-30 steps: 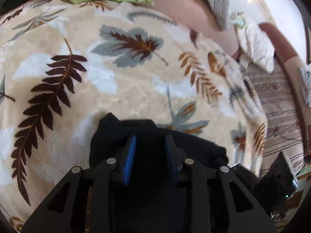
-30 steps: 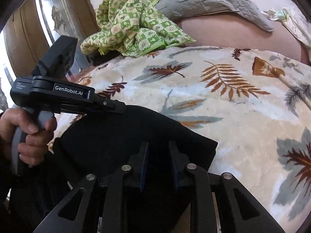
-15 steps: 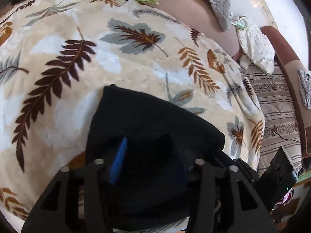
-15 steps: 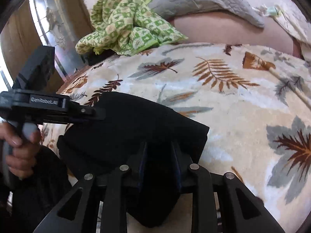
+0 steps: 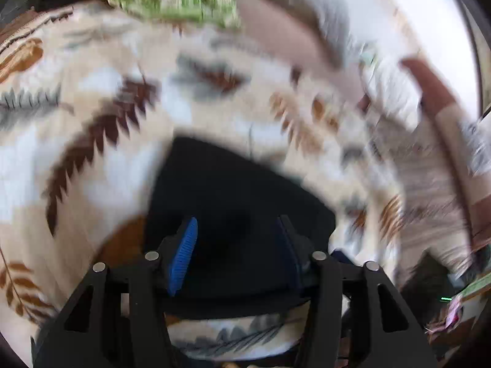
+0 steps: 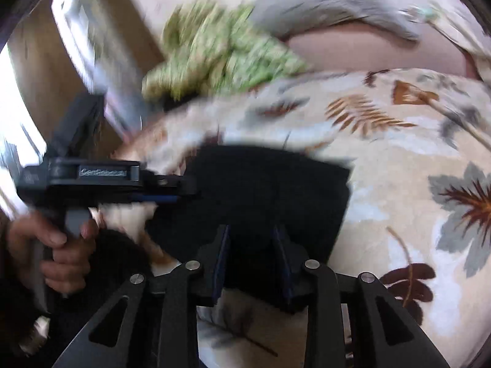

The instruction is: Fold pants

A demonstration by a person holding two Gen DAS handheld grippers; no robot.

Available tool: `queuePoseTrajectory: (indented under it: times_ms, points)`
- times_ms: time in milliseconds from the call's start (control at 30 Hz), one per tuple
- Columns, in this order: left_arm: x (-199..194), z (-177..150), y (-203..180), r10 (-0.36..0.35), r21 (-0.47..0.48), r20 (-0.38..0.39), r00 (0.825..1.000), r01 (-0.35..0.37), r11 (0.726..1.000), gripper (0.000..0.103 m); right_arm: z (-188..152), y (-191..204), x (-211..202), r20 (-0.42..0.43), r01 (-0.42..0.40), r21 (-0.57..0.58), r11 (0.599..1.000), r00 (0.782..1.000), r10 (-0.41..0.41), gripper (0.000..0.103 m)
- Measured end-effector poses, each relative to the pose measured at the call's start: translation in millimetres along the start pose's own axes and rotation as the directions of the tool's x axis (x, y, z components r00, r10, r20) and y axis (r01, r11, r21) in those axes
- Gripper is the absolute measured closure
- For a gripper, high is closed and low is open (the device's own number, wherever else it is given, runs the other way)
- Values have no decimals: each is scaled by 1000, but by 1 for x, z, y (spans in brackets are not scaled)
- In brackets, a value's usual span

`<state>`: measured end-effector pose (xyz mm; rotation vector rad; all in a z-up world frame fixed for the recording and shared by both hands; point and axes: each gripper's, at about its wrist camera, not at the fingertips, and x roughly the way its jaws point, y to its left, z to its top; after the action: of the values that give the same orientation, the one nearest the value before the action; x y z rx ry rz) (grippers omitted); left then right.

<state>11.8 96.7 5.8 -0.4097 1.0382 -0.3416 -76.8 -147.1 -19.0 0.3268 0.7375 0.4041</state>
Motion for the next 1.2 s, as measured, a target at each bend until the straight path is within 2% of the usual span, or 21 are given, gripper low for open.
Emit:
queuePoseTrajectory:
  times_ms: [33, 67, 100, 167, 200, 300, 400, 533, 600, 633, 667, 733, 833, 933, 1000, 1067, 1133, 1200]
  points:
    - [-5, 7, 7, 27, -12, 36, 999, -26, 1000, 46, 1, -14, -1, 9, 4, 75, 997, 1000, -5, 56]
    - [-3, 13, 16, 49, -37, 39, 998, -48, 998, 44, 1, -27, 0, 2, -12, 142, 990, 1000, 11, 56]
    - [6, 17, 28, 53, -80, 6, 999, -53, 995, 44, 0, -36, 3, -5, -37, 198, 979, 999, 39, 56]
    - [36, 18, 55, -13, -209, -138, 990, -17, 978, 45, -3, -51, 15, -15, -131, 318, 939, 990, 143, 56]
    - [46, 18, 62, -40, -262, -196, 980, -13, 965, 45, -4, -52, 18, -15, -136, 330, 934, 989, 149, 56]
    - [50, 22, 64, -62, -283, -195, 979, 5, 959, 37, -5, -58, 29, -60, -59, 330, 942, 995, 83, 55]
    - [53, 19, 68, -90, -320, -207, 974, 20, 947, 34, -7, -68, 31, -38, -98, 378, 921, 992, 121, 54]
    - [53, 16, 62, -66, -301, -200, 978, 3, 954, 35, -5, -56, 41, -42, -119, 339, 933, 989, 141, 52]
    - [53, 16, 56, -45, -274, -197, 979, -11, 962, 48, -5, -53, 43, -47, -119, 333, 936, 989, 142, 55]
    - [52, 20, 55, -40, -261, -194, 980, -13, 965, 63, -5, -54, 42, -46, -123, 340, 932, 988, 147, 59]
    - [50, 19, 51, -40, -244, -187, 981, -6, 970, 72, -7, -57, 35, -35, -140, 351, 926, 986, 162, 70]
    - [46, 20, 46, -40, -224, -176, 984, -1, 975, 78, -4, -54, 29, -22, -149, 336, 930, 986, 166, 74]
    - [43, 32, 31, -89, -214, -152, 984, 55, 975, 80, 12, -43, 11, 14, -130, 245, 961, 991, 130, 74]
    - [49, 54, 1, -106, -170, -130, 986, 84, 982, 79, 38, -56, 0, 46, -130, 226, 965, 991, 122, 74]
    - [63, 68, -25, -91, -106, -124, 988, 78, 991, 79, 59, -74, -2, 39, -125, 224, 967, 992, 120, 74]
    - [81, 75, -37, -80, -85, -130, 988, 70, 994, 79, 74, -93, 0, 31, -121, 227, 966, 993, 118, 74]
    - [100, 73, -41, -57, -75, -143, 988, 47, 996, 78, 80, -112, 6, 11, -113, 249, 962, 993, 114, 74]
    - [120, 66, -40, -27, -56, -166, 986, 18, 998, 76, 75, -133, 22, -54, -78, 293, 953, 994, 98, 71]
